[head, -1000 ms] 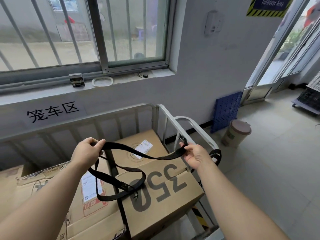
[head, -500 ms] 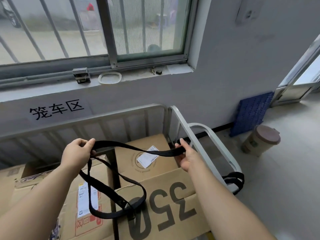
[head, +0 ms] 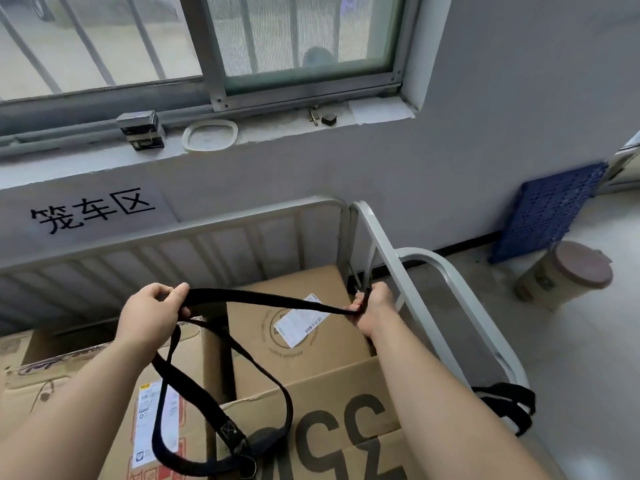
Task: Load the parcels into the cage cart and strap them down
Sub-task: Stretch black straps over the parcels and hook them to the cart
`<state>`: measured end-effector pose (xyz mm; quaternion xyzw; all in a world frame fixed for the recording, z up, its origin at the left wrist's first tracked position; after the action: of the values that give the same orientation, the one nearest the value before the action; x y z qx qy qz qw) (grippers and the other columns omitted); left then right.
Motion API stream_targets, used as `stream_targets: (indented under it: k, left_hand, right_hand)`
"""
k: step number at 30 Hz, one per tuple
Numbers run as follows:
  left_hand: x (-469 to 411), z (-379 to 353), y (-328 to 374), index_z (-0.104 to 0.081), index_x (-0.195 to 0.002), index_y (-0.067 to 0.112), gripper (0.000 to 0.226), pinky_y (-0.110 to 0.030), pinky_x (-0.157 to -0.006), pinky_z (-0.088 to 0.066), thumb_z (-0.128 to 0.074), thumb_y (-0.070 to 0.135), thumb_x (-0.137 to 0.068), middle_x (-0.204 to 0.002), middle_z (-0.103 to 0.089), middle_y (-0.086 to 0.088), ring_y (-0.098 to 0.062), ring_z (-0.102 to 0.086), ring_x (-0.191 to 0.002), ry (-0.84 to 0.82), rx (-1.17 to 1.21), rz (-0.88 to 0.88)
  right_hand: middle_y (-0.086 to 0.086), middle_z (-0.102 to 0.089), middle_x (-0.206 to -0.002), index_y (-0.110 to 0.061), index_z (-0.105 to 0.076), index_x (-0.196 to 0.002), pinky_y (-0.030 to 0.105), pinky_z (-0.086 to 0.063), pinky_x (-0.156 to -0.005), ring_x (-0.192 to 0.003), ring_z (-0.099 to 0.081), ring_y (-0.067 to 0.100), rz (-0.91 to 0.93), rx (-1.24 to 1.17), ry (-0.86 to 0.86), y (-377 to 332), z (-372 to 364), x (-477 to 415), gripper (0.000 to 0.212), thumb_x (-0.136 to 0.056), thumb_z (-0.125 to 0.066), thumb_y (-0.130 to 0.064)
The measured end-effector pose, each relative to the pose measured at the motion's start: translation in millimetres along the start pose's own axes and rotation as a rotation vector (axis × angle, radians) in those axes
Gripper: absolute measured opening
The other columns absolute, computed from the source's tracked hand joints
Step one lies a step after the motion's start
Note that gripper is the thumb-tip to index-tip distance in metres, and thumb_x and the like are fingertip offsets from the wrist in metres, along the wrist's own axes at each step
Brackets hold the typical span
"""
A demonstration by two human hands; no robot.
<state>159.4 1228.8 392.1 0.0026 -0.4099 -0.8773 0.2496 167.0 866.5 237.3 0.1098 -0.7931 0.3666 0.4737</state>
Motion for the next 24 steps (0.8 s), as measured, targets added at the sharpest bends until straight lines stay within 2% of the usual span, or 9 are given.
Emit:
stream_targets:
  k: [3,5,8,11,14,18,20,22,24]
  left_hand:
    - [-10,-11,-7,-0.061,-0.087,0.003,0.032,-0.031,-0.055,-0.034,-0.056,0.033,-0.095,-0.074,-0.070,-0.010,-0.022,-0.043,-0.054,0.005,0.006,0.033]
    - [-16,-20,-11,-0.062,-0.087,0.003,0.032,-0.031,-0.056,-0.034,-0.056,0.034,-0.095,-0.073,-0.069,-0.009,-0.023,-0.043,-0.055,0.001,0.001,0.047]
    - [-26,-36,-13,-0.062,-0.090,0.005,0.033,-0.031,-0.057,-0.036,-0.054,0.036,-0.096,-0.073,-0.068,-0.007,-0.025,-0.049,-0.064,-0.032,-0.007,0.057]
    - [-38,-53,-13,-0.062,-0.092,0.004,0.033,-0.030,-0.056,-0.036,-0.054,0.035,-0.096,-0.074,-0.068,-0.008,-0.026,-0.050,-0.069,-0.067,0.011,0.061]
    - [-48,-70,-10,-0.062,-0.091,0.003,0.032,-0.030,-0.055,-0.035,-0.056,0.035,-0.096,-0.073,-0.068,-0.007,-0.024,-0.046,-0.063,-0.087,0.023,0.057]
    - [-56,-89,-9,-0.062,-0.088,0.005,0.032,-0.028,-0.052,-0.035,-0.056,0.036,-0.095,-0.073,-0.068,-0.007,-0.018,-0.044,-0.054,-0.109,0.016,0.053]
    - [-59,-89,-15,-0.063,-0.085,0.005,0.034,-0.028,-0.053,-0.035,-0.057,0.036,-0.095,-0.071,-0.067,-0.006,-0.017,-0.042,-0.052,-0.102,0.005,0.066]
    - [-60,-82,-22,-0.063,-0.081,0.004,0.037,-0.029,-0.055,-0.036,-0.057,0.038,-0.095,-0.069,-0.065,-0.005,-0.018,-0.043,-0.055,-0.078,-0.023,0.078]
    - [-57,-70,-29,-0.063,-0.076,0.004,0.041,-0.031,-0.055,-0.035,-0.057,0.040,-0.094,-0.065,-0.060,-0.005,-0.018,-0.044,-0.057,-0.060,-0.065,0.084]
  right_hand:
    - [0.007,-0.039,-0.071,-0.008,-0.043,-0.077,0.028,-0.043,-0.059,-0.053,-0.036,0.018,0.023,0.039,0.081,-1,-1,-25,0.022,-0.095,-0.029,-0.009]
    - [0.009,-0.047,-0.080,-0.008,-0.044,-0.077,0.030,-0.045,-0.067,-0.061,-0.044,0.020,0.048,0.022,0.118,-3,-1,-40,0.023,-0.097,-0.033,-0.005]
    - [0.009,-0.051,-0.073,-0.009,-0.042,-0.080,0.029,-0.036,-0.056,-0.058,-0.049,0.019,0.083,-0.090,0.110,-12,-8,-59,0.024,-0.101,-0.030,-0.007]
    - [0.010,-0.050,-0.075,-0.006,-0.044,-0.102,0.032,-0.044,-0.064,-0.056,-0.049,0.017,0.121,-0.241,0.120,-23,-13,-83,0.019,-0.100,-0.025,-0.004]
    - [0.010,-0.053,-0.077,-0.010,-0.041,-0.119,0.029,-0.048,-0.057,-0.058,-0.053,0.016,0.156,-0.268,0.154,-34,-15,-101,0.025,-0.100,-0.027,-0.003]
    - [0.010,-0.056,-0.078,-0.007,-0.043,-0.119,0.031,-0.052,-0.059,-0.062,-0.057,0.016,0.218,-0.281,0.147,-53,-24,-114,0.023,-0.099,-0.032,-0.001]
    - [0.009,-0.055,-0.075,-0.008,-0.043,-0.111,0.032,-0.055,-0.070,-0.062,-0.055,0.016,0.247,-0.262,0.131,-58,-31,-115,0.018,-0.100,-0.033,0.000]
    - [0.009,-0.055,-0.075,-0.007,-0.042,-0.113,0.037,-0.054,-0.081,-0.063,-0.055,0.016,0.262,-0.225,0.102,-56,-39,-110,0.018,-0.099,-0.035,0.002]
    - [0.010,-0.055,-0.075,-0.007,-0.040,-0.114,0.038,-0.054,-0.077,-0.064,-0.054,0.015,0.259,-0.207,0.051,-48,-48,-105,0.019,-0.098,-0.038,0.004]
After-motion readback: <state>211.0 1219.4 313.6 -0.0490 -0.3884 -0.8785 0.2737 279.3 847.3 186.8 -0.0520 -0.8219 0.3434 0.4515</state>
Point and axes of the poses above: each hand's wrist, its own x-axis away from the middle knuckle, its own z-axis out of the back of the hand, y = z × x, the point moved 9 cm from there along -x, towards the middle knuckle
